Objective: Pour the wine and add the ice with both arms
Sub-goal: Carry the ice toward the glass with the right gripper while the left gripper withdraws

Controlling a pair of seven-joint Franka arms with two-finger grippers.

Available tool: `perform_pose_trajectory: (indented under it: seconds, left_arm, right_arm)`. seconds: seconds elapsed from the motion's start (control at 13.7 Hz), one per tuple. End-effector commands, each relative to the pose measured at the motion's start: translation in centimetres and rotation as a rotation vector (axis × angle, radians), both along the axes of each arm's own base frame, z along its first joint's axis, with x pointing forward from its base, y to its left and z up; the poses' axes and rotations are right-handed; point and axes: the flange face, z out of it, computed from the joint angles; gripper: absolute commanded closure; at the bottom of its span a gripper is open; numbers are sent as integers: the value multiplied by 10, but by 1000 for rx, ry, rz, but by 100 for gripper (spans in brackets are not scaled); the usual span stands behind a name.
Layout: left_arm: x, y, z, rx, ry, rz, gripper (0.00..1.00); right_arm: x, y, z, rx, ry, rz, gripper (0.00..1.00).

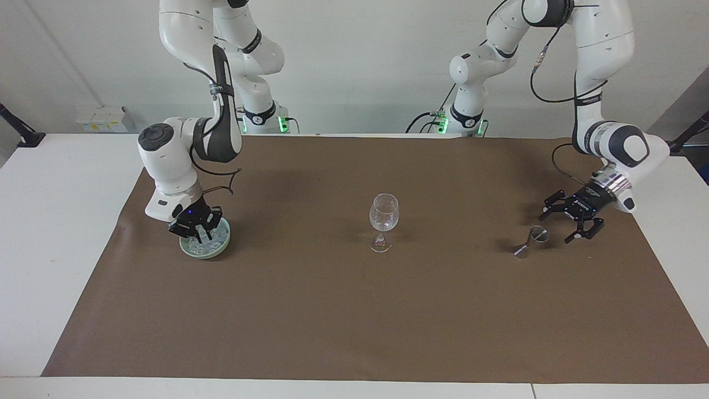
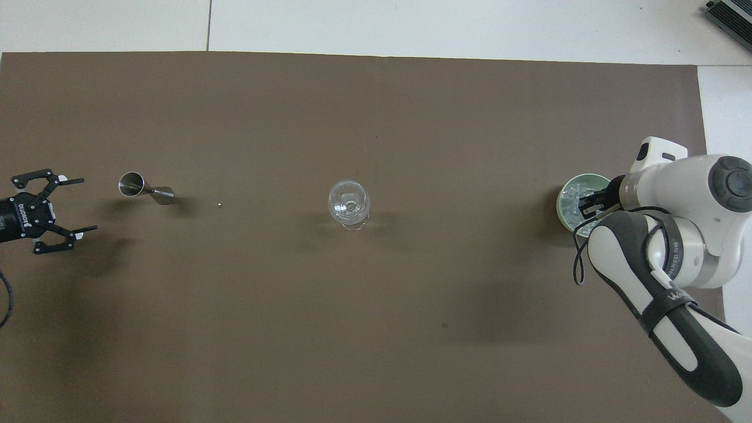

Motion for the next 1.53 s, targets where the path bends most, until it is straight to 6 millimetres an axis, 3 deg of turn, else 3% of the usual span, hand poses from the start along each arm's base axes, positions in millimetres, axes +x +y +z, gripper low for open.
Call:
perform_pose_trajectory:
  seconds: [0.0,0.15,0.22,0.51,0.66,0.8,0.95,1.24,1.46]
  left_arm:
    - [19,11,46,139,-84,-189,0]
    - [32,5,80,263,-160,-350,0]
    - [41,-9,100,338,-190,-437,0]
    - [73,-93,197,607,-292,-693,0]
    - [76,-131,237,683,-355,-765,0]
    - [68,-181,267,855,-382,-951,0]
    - [58,-206,291,930,-425,-1042,0]
    - [15,-229,336,924,-477,-1214,0]
    - [-12,-236,344,871,-436,-1356,0]
  right_arm:
    - [4,3,23,10,10,-29,100]
    - [7,5,53,22,28,-77,100]
    - [8,8,66,27,32,-106,100]
    - [-4,56,122,65,0,-239,100]
    - [-8,86,150,83,-15,-296,100]
    - [-7,117,182,100,-21,-347,100]
    - [-8,151,207,120,-32,-387,100]
    - [-23,243,226,196,-68,-492,100]
    - [-37,301,233,342,-96,-559,100]
